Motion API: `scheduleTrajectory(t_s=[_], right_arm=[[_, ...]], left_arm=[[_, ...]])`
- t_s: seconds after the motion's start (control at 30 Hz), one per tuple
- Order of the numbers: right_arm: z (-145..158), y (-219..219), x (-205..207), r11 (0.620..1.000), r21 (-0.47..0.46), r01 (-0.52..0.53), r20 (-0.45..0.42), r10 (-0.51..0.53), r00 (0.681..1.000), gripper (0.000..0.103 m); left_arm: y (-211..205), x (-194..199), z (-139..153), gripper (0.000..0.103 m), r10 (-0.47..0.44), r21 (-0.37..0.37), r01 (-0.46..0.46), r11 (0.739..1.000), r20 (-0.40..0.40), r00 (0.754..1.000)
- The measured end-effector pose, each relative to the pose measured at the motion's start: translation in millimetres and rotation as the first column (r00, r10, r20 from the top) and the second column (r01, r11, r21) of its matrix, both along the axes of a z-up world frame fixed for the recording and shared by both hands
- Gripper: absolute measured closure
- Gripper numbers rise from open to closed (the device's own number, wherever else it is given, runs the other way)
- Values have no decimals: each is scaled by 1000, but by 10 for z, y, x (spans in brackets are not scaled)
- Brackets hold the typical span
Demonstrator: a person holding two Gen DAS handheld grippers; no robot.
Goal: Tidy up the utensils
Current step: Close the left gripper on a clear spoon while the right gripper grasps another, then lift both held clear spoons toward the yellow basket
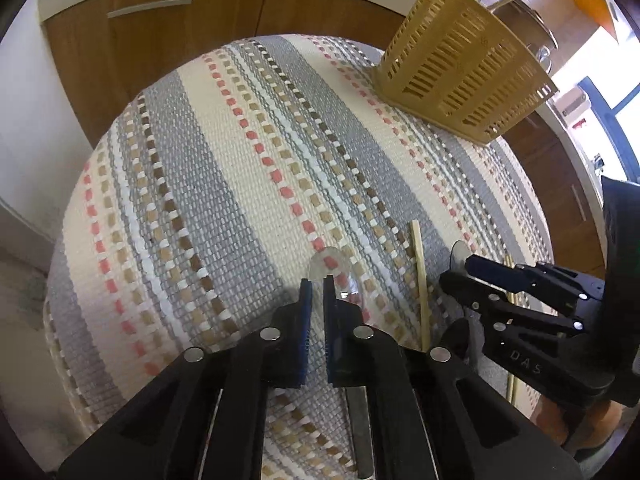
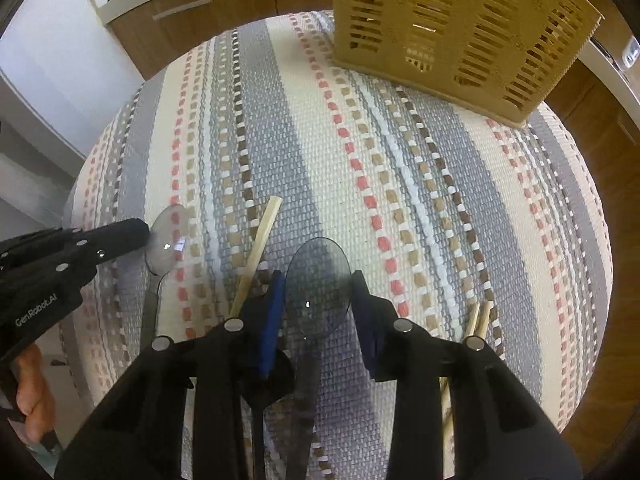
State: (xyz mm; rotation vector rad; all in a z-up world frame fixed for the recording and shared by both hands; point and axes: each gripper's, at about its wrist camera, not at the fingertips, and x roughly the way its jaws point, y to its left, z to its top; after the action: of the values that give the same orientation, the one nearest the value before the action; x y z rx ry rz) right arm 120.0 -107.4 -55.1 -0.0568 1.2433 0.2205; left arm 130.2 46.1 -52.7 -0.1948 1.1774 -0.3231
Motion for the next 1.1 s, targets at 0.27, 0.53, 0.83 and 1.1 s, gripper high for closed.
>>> scheduleTrajectory(t_s=[0.27, 0.53, 0.83, 1.1], right_arm=[[13, -342, -31, 1000, 15, 23, -12, -23, 1000, 73], [30, -442, -121, 1000, -2, -4, -12, 4, 1000, 73], [118, -370, -123, 999, 25, -32, 10, 32, 999, 73], [386, -470, -243, 996, 79, -41, 87, 34, 996, 73]], left_arm=[[-179, 51, 12, 64, -39, 20, 40, 999, -28, 999], [-523, 99, -24, 66, -64, 212, 70, 975, -37, 997], [-381, -27, 22, 73, -19, 140, 13, 990, 42, 999], [-318, -229, 422, 72, -14, 96, -4, 995, 186, 982]])
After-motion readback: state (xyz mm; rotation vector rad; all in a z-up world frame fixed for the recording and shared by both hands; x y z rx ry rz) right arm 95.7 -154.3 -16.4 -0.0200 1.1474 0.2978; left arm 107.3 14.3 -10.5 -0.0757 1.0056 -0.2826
